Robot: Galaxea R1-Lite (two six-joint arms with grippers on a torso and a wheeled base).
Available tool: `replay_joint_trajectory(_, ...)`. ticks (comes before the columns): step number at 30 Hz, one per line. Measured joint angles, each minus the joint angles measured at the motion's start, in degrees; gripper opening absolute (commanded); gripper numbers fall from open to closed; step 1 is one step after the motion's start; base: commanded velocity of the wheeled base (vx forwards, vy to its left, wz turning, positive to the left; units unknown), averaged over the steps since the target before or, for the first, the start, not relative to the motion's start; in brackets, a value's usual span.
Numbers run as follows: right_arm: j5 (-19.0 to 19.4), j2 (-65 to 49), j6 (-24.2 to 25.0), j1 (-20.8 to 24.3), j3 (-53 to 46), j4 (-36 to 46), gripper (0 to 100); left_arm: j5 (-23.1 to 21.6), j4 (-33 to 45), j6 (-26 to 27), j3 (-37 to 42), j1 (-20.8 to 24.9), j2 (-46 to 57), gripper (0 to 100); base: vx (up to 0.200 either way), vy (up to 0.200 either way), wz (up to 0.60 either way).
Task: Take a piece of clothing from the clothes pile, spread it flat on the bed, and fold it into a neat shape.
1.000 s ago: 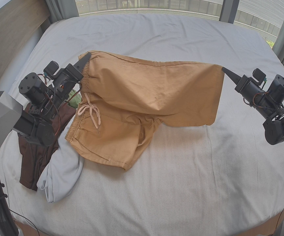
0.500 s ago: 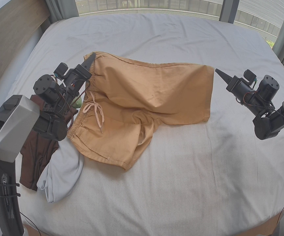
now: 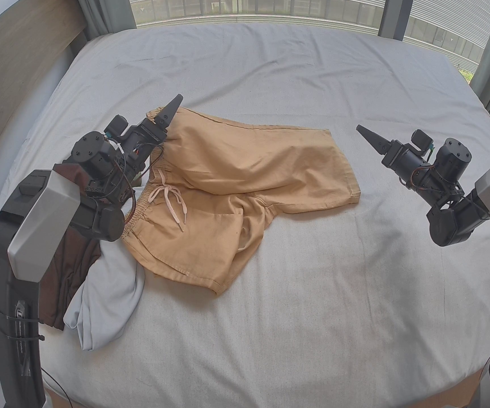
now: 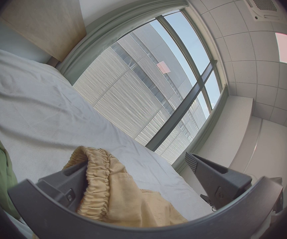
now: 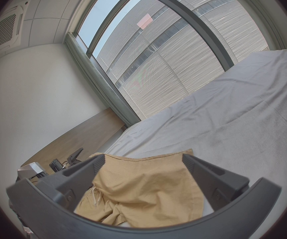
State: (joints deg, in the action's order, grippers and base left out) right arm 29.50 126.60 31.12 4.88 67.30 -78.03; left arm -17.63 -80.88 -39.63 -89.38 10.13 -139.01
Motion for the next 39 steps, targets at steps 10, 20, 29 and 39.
replay_joint_trajectory(10, -0.57, -2.60, -0.55, 2.86, -6.56, -2.44, 100, 5.69, 5.60, 0.82, 1.24, -0.10, 1.05, 100, 0.000, 0.000, 0.00)
replay_joint_trajectory(20, -0.71, -3.30, -0.61, 3.83, -11.82, -7.08, 100, 5.73, 7.89, 1.56, 17.31, -0.88, 9.37, 100, 0.000, 0.000, 0.00)
replay_joint_trajectory(29, -0.71, -3.50, -1.45, 6.50, -17.88, -9.47, 100, 0.26, 7.51, 5.06, 35.97, -3.74, 20.69, 100, 0.000, 0.000, 0.00)
replay_joint_trajectory(39, -0.71, -3.43, -2.17, 14.36, -25.75, -9.67, 100, -9.63, 6.11, 12.97, 53.25, -5.62, 29.37, 100, 0.000, 0.000, 0.00)
